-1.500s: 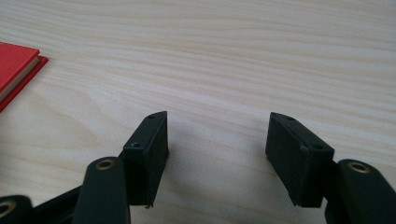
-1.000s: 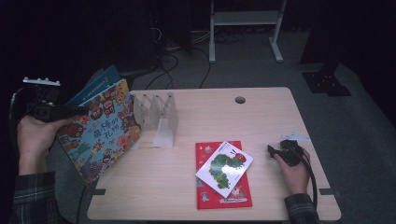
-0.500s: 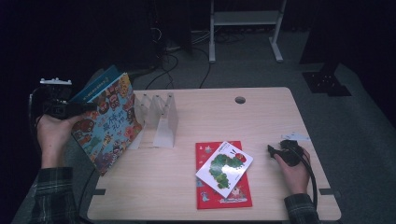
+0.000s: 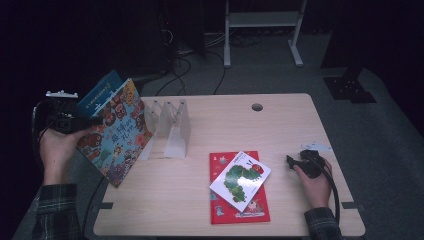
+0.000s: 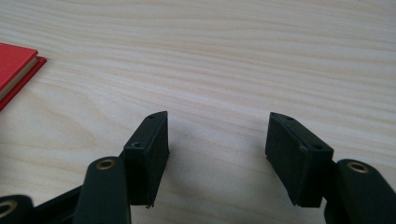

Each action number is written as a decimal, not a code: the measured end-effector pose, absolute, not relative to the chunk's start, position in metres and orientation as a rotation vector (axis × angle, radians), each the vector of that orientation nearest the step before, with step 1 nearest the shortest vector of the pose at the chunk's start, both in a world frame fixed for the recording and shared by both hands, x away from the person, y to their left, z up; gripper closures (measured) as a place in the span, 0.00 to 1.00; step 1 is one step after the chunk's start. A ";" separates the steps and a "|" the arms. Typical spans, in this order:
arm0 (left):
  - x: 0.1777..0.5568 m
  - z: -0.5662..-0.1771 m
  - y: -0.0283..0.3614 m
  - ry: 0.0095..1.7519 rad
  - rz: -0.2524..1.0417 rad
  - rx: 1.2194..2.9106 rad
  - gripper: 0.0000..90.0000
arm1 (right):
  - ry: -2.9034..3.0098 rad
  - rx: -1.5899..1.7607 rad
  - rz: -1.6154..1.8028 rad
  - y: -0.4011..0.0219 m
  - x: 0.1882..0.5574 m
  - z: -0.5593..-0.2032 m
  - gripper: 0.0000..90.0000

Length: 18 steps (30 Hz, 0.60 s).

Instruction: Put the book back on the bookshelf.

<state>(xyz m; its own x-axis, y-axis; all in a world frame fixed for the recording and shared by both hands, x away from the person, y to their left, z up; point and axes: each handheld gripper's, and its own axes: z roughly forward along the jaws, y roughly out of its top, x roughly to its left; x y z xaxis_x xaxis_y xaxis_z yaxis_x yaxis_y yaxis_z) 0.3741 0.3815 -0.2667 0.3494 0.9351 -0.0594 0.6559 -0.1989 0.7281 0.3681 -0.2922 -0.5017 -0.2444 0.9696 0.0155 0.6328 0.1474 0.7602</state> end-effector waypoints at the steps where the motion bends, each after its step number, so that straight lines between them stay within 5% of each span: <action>1: 0.373 -0.267 0.382 1.381 0.535 1.949 0.88 | 1.943 1.525 0.910 -0.292 0.368 -0.502 0.42; 18: 0.373 -0.258 0.381 1.353 0.526 2.024 0.74 | 1.946 1.523 0.911 -0.292 0.368 -0.502 0.42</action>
